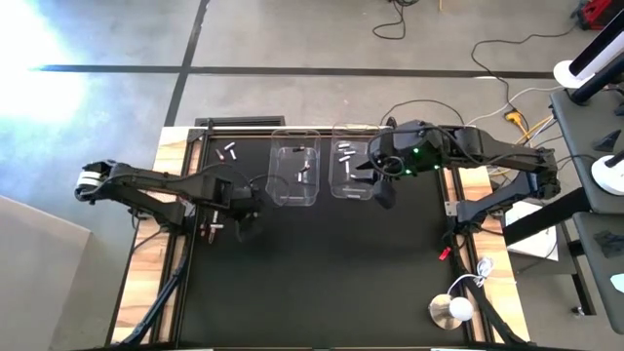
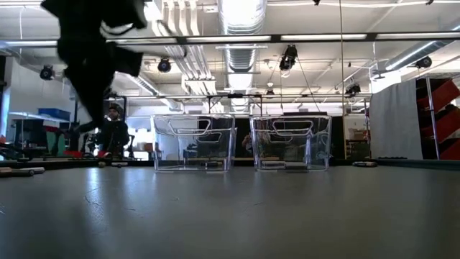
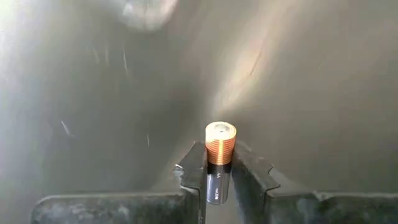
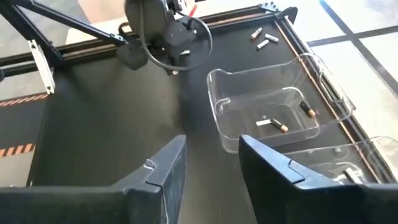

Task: Sort batteries
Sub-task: Put the black battery into the left transparent bin

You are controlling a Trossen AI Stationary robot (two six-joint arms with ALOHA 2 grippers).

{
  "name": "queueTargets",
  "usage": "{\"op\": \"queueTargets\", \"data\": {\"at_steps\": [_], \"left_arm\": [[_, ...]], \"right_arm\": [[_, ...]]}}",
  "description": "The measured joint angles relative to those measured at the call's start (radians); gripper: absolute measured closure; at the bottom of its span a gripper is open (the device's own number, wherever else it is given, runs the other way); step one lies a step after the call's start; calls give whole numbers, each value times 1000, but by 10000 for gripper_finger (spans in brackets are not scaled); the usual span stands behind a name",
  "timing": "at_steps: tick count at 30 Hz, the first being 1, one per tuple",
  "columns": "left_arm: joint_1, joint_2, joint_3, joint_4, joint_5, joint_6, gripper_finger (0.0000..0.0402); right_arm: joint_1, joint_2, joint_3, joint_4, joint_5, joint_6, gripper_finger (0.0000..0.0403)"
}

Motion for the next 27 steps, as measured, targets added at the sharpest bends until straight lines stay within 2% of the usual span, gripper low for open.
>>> {"op": "queueTargets", "data": {"at_steps": [7, 11, 19, 27], "left_arm": [[74, -6, 259, -3, -108, 136, 368], [199, 18, 391, 103, -68, 241, 368], [419, 227, 603, 49, -53, 383, 368], [466, 488, 676, -20, -25, 473, 368]], "right_arm": [[2, -15, 41, -25, 15, 99, 269], [6, -20, 69, -70, 94, 84, 259], [22, -25, 77, -173, 106, 136, 240], [46, -61, 77, -280, 98, 219, 244]]}}
